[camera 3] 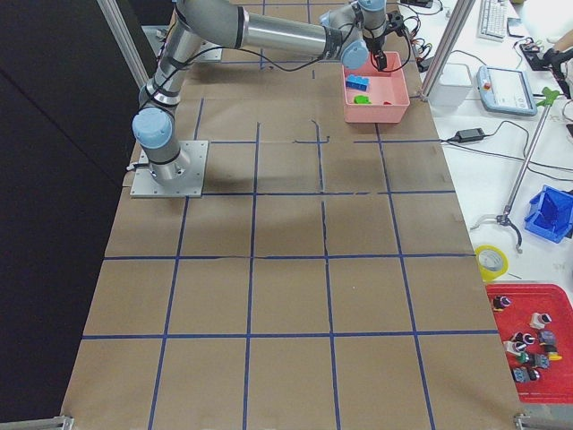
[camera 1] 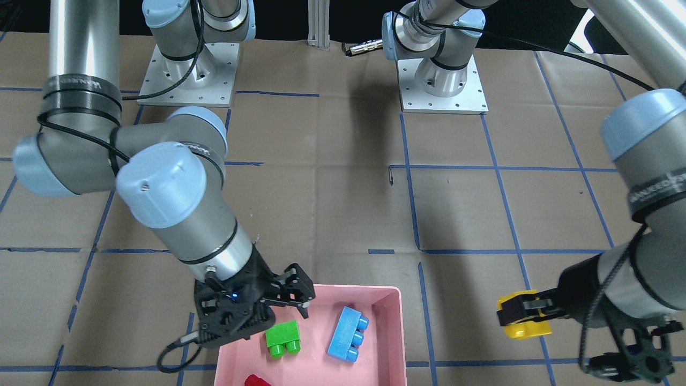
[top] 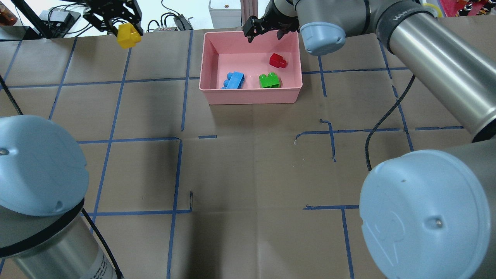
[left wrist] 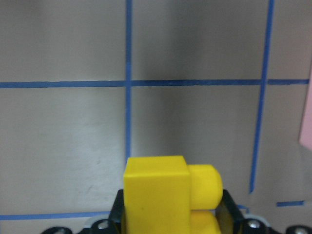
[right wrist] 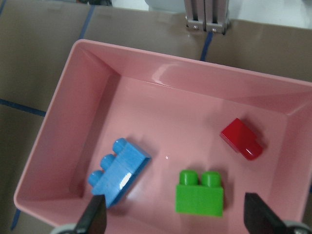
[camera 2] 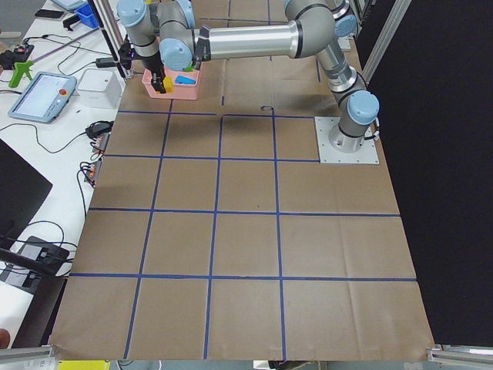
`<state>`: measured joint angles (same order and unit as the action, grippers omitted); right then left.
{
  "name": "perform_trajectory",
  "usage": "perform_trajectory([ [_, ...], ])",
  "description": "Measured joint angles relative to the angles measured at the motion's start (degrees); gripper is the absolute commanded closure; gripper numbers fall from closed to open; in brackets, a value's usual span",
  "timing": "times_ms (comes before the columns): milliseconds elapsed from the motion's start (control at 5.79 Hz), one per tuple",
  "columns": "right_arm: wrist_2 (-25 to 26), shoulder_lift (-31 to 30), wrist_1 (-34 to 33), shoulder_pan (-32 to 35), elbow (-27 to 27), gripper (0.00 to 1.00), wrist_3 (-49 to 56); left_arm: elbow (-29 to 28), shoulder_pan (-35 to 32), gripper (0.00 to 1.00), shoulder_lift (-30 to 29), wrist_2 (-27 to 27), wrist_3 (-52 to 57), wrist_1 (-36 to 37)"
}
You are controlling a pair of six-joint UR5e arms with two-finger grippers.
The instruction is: Put all blocks into box
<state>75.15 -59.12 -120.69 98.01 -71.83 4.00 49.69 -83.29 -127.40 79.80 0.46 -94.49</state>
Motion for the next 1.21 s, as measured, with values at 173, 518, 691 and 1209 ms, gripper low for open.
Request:
perform_trajectory([
  [173,3.06,-6.06,11.83,-2.74,-1.03,0.00,3.63,-2.35,-4.52,0.95,-2.08,-0.33,-4.80,1.08],
  [518,11.71,-19.51,28.44,-5.49,-6.16,0.01,6.34,-3.94,-12.97,0.95,-6.33,3.57,-13.07,6.07],
  [691,13.43,-26.84,29.95,-5.69,-12.91,0.01,5.90,-3.83,-16.34,0.94,-8.82,5.57,-16.32,8.67],
  [1209,14.16,-38.07,25.96,-5.64,-28.25,0.00,4.68,-2.48,-19.93,0.01,-12.66,6.55,-20.49,13.05],
])
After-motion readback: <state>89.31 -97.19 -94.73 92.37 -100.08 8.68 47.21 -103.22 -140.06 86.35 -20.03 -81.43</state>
